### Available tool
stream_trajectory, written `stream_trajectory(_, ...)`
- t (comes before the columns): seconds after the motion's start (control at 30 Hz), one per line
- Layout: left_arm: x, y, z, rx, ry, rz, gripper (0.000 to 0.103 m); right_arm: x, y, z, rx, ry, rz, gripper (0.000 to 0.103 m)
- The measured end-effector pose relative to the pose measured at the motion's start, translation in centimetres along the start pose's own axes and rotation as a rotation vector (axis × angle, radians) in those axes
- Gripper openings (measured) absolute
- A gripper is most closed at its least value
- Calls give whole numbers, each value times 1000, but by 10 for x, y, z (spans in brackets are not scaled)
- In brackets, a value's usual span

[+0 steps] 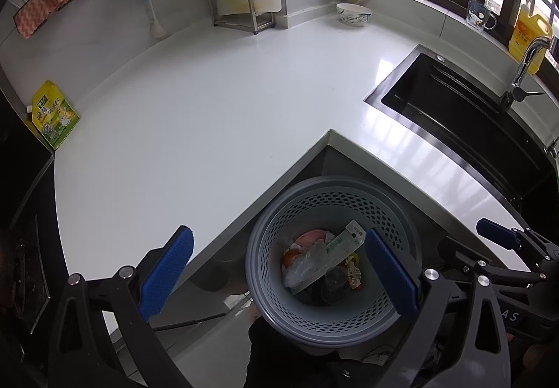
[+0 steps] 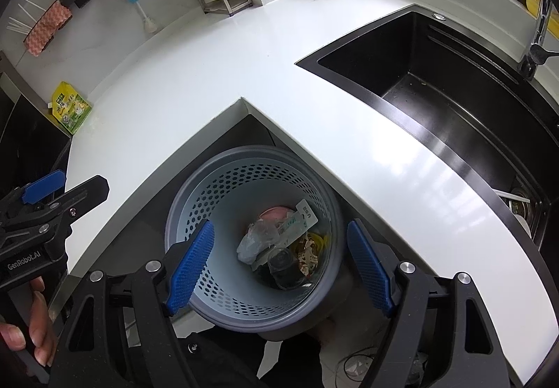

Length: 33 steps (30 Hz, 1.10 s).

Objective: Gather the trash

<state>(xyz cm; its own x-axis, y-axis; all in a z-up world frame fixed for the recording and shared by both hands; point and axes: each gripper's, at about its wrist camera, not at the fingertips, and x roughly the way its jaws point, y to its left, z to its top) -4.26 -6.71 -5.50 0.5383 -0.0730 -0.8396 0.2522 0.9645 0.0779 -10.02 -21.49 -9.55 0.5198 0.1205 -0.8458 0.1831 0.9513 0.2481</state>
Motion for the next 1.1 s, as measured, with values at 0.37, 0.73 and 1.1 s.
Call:
stream_trajectory(0.37, 2, 2, -2, -8, 14, 8, 97, -1, 2, 0, -14, 3, 4, 75)
stream_trajectory(0.73, 3, 2, -2, -10, 16, 17, 97, -1, 3, 0, -15, -2, 7, 75)
stream_trajectory(1.1, 5, 1, -2, -10, 27, 18, 97, -1, 2, -1, -15, 1, 8, 75)
